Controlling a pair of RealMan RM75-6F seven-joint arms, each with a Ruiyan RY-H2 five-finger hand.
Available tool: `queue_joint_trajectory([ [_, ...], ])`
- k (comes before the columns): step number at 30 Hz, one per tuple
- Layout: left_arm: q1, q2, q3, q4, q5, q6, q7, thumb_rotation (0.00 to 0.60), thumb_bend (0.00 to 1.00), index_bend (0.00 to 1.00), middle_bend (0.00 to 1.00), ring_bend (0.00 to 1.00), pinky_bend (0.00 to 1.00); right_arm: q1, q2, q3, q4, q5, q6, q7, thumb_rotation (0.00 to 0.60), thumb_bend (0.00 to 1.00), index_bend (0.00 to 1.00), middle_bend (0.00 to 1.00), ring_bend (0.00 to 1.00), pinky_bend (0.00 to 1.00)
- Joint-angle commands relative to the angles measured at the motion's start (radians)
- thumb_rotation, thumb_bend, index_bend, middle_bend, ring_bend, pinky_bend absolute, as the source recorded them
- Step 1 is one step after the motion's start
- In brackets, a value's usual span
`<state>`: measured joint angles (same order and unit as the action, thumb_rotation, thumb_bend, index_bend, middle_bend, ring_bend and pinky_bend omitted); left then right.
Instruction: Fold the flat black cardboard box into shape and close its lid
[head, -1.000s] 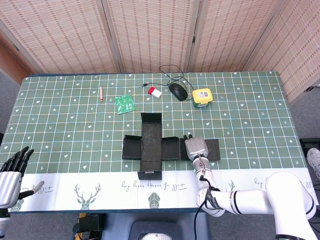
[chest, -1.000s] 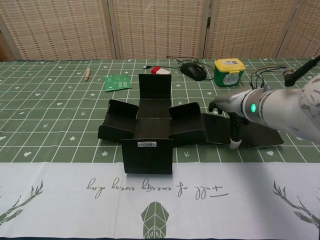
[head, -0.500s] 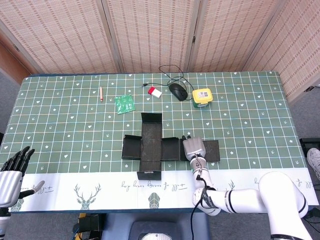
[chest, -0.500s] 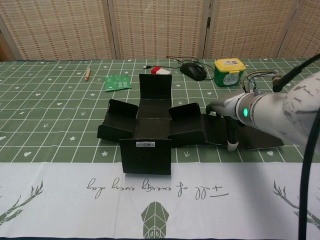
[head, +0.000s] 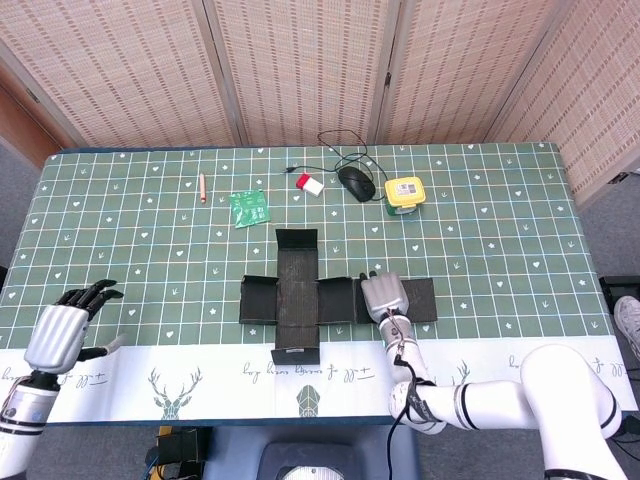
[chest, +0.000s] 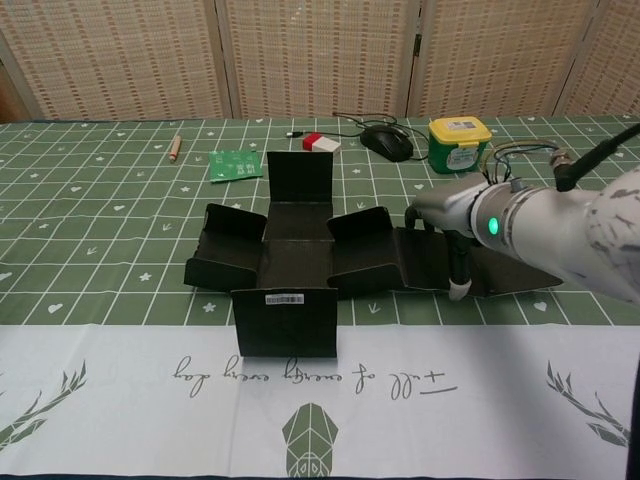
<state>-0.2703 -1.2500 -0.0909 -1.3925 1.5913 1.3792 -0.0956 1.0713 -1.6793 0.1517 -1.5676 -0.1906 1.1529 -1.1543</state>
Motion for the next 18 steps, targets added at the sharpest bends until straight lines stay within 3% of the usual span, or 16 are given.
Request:
queue_joint_trajectory([
  [1, -0.059, -0.052, -0.015, 0.072, 0.022, -0.039, -0.013, 0.6, 0.16, 0.33, 0.28, 0.43, 0.39, -0.008, 0.01, 0.001, -0.005, -0.016, -0.013, 0.02, 0.6, 0.17, 0.23, 0.32, 0.79, 0.91],
  [7, -0.142, -0.144, -0.013, 0.206, 0.071, -0.067, -0.023, 0.6, 0.16, 0.39, 0.33, 0.56, 0.46, -0.012, 0.019, -0.003, -0.004, -0.034, -0.035, 0.041, 0.6, 0.17, 0.23, 0.32, 0.79, 0.91],
  [11, -0.189, -0.229, -0.006, 0.303, 0.1, -0.064, -0.044, 0.6, 0.1, 0.39, 0.36, 0.65, 0.48, -0.013, 0.02, -0.007, -0.005, -0.045, -0.044, 0.052, 0.6, 0.17, 0.23, 0.32, 0.79, 0.91],
  [18, -0.26, -0.382, 0.009, 0.49, 0.146, -0.043, -0.028, 0.6, 0.04, 0.09, 0.09, 0.65, 0.52, -0.01, 0.024, -0.015, -0.013, -0.054, -0.047, 0.057, 0.6, 0.17, 0.23, 0.32, 0.79, 0.91],
])
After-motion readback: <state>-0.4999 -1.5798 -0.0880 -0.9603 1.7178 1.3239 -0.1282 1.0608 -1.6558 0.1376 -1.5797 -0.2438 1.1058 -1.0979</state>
